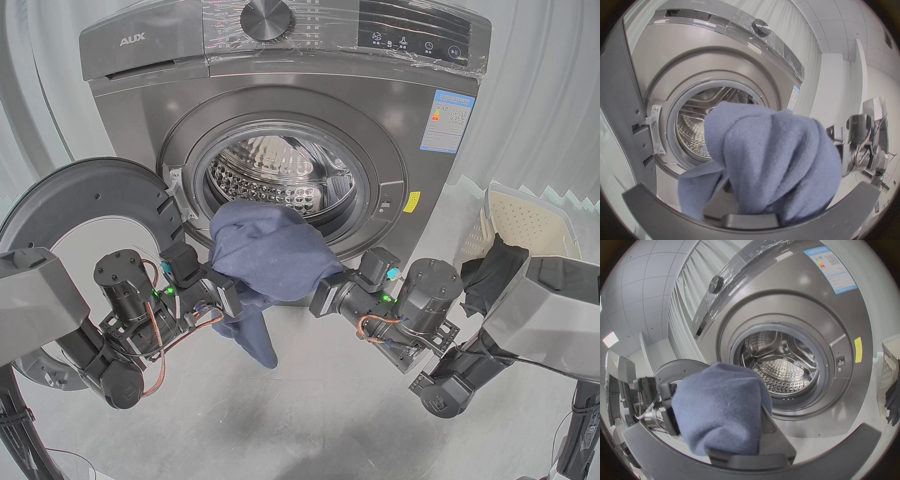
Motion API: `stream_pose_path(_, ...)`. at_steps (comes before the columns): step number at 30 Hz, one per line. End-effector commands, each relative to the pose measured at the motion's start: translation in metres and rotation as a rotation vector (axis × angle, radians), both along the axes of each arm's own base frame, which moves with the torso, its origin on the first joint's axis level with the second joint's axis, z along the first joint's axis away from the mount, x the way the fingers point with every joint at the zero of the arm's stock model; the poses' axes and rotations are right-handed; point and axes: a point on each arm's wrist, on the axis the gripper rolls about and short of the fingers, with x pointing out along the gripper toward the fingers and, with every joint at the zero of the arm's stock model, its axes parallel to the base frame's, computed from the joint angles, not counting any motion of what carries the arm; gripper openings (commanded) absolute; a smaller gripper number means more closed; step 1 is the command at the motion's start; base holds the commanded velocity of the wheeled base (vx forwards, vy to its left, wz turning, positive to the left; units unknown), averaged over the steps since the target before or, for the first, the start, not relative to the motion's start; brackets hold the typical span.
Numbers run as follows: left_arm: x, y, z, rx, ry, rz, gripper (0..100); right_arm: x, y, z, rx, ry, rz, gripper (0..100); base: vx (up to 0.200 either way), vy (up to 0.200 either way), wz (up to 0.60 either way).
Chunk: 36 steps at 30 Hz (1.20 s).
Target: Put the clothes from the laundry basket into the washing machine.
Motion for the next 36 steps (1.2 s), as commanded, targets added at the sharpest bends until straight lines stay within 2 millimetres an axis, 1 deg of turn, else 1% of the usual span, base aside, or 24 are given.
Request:
stream_pose_path(1,-0.008,-0.004,0.014,-0.035,-0.028,-0.026,0,0.004,0.006,-0.022,-0.036,0.035,0.004,0,0.000,0.000,0.00)
stream_pose_path(5,-0.009,-0.004,0.015,-0.044,-0.024,-0.029,0,0.004,0.010,-0.028,-0.043,0.041,0.011,0,0.000,0.000,0.00)
stream_pose_path(12,-0.009,-0.005,0.016,-0.046,-0.027,-0.029,0,-0.005,0.018,-0.026,-0.043,0.037,0.043,0,0.000,0.000,0.00)
stream_pose_path(13,-0.009,-0.005,0.017,-0.047,-0.027,-0.029,0,-0.007,0.018,-0.026,-0.046,0.037,0.046,100,0.000,0.000,0.00)
stream_pose_path(16,-0.009,-0.004,0.017,-0.052,-0.026,-0.029,0,-0.012,0.016,-0.027,-0.065,0.041,0.051,100,0.000,0.000,0.00)
stream_pose_path(20,-0.009,0.000,0.021,-0.063,-0.034,-0.018,0,-0.033,-0.002,-0.027,-0.131,0.062,0.081,100,0.000,0.000,0.00)
stream_pose_path(22,-0.013,0.002,0.025,-0.066,-0.041,-0.017,0,-0.058,-0.024,-0.028,-0.198,0.079,0.150,100,0.000,0.000,0.00)
stream_pose_path(23,-0.014,0.003,0.026,-0.066,-0.043,-0.016,0,-0.065,-0.031,-0.028,-0.218,0.083,0.165,100,0.000,0.000,0.00)
stream_pose_path(24,-0.014,0.003,0.026,-0.066,-0.043,-0.016,0,-0.065,-0.031,-0.028,-0.218,0.083,0.165,100,0.000,0.000,0.00)
stream_pose_path(25,-0.018,0.004,0.027,-0.066,-0.042,-0.008,0,-0.079,-0.048,-0.028,-0.255,0.098,0.184,100,0.000,0.000,0.00)
stream_pose_path(27,-0.022,0.006,0.027,-0.059,-0.040,-0.001,0,-0.089,-0.063,-0.024,-0.264,0.107,0.180,100,0.000,0.000,0.00)
stream_pose_path(30,-0.027,0.008,0.030,-0.061,-0.043,-0.001,0,-0.096,-0.078,-0.017,-0.255,0.107,0.171,100,0.000,0.000,0.00)
stream_pose_path(33,-0.030,0.011,0.030,-0.056,-0.045,0.004,0,-0.090,-0.089,-0.008,-0.231,0.072,0.154,100,0.000,0.000,0.00)
stream_pose_path(36,-0.037,0.014,0.033,-0.054,-0.050,0.003,0,-0.083,-0.093,-0.002,-0.213,0.052,0.128,100,0.000,0.000,0.00)
